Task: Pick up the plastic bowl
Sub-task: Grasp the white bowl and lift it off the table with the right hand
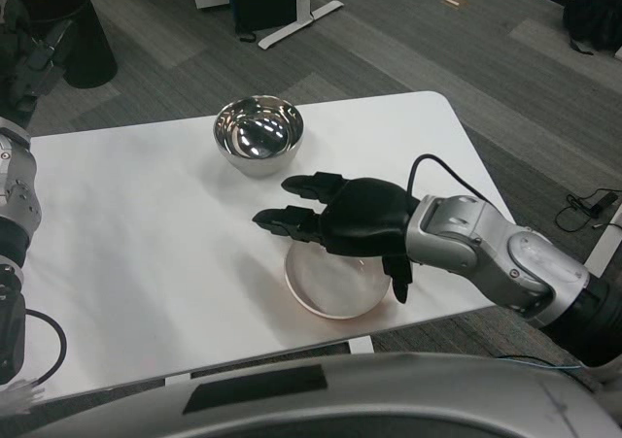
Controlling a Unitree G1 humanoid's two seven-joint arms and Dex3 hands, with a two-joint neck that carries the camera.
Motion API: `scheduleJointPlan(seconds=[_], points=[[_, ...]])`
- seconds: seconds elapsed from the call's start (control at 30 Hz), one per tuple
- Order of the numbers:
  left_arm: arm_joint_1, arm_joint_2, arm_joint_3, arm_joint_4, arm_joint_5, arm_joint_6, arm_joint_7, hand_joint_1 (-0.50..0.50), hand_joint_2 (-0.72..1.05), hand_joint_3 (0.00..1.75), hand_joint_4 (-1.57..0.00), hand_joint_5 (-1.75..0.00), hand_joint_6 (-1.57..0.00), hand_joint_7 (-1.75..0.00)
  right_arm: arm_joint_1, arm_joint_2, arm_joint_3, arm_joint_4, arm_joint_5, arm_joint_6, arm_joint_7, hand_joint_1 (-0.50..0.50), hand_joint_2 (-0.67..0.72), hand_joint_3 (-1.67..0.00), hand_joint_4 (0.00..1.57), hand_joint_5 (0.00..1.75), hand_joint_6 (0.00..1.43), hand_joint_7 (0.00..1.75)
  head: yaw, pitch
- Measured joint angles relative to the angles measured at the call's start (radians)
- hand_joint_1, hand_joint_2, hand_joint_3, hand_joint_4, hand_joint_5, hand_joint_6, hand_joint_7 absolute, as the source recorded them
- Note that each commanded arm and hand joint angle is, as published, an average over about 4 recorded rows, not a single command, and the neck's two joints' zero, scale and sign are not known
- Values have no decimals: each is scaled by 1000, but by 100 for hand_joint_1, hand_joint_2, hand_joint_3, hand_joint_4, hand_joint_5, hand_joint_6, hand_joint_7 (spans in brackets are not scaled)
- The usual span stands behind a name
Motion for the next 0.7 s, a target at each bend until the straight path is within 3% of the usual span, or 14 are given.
scheduleJointPlan(seconds=[0.33, 0.7], points=[[3, 0, 6, -1, -7, 0, 0, -50, 87, 9, 0, 0, -5, -7, -17, -3, 7, 0, 40, -9, 0, -38, 3, -14, 0, 0, 0, 0, 20, -18], [3, 0, 1, -3, -7, 0, 0, -50, 87, 9, 0, 0, -5, -7, -17, -3, 79, 0, 59, -29, 0, -38, -2, -10, 0, 0, 0, 0, 23, -38]])
